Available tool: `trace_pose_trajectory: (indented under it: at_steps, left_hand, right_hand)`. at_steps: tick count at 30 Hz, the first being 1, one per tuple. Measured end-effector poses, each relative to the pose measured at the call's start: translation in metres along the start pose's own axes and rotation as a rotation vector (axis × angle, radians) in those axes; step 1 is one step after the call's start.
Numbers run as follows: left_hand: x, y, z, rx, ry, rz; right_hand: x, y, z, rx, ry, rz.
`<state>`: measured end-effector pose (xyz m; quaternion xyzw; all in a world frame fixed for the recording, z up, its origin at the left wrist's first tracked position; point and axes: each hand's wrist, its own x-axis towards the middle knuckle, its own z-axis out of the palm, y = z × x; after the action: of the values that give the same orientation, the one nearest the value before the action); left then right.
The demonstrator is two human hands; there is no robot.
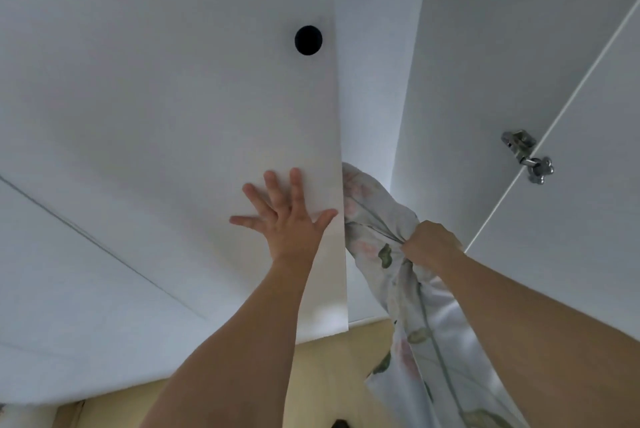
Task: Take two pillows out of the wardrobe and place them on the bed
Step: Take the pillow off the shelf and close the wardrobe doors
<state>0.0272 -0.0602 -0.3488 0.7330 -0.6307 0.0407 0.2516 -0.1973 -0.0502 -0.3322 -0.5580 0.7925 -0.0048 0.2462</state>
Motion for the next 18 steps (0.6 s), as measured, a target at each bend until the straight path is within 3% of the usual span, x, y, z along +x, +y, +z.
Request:
trace_pose_trajectory:
  at_steps: [6, 11, 18]
  left_hand:
    - [0.005, -0.002, 0.003, 0.016, -0.085, -0.025]
    - [-0.011, 0.028, 0.001, -0.177, 0.012, 0.02]
    - [-0.067, 0.122, 0.002, -0.2, -0.109, 0.498]
  right_hand:
    - [-0.008, 0.005, 0.0, 0.052, 0.045, 0.147]
    - [-0.033, 0.033, -0.004, 0.1, 0.093, 0.237]
    - [-0.095, 0.122, -0.007, 0.171, 0.124, 0.362]
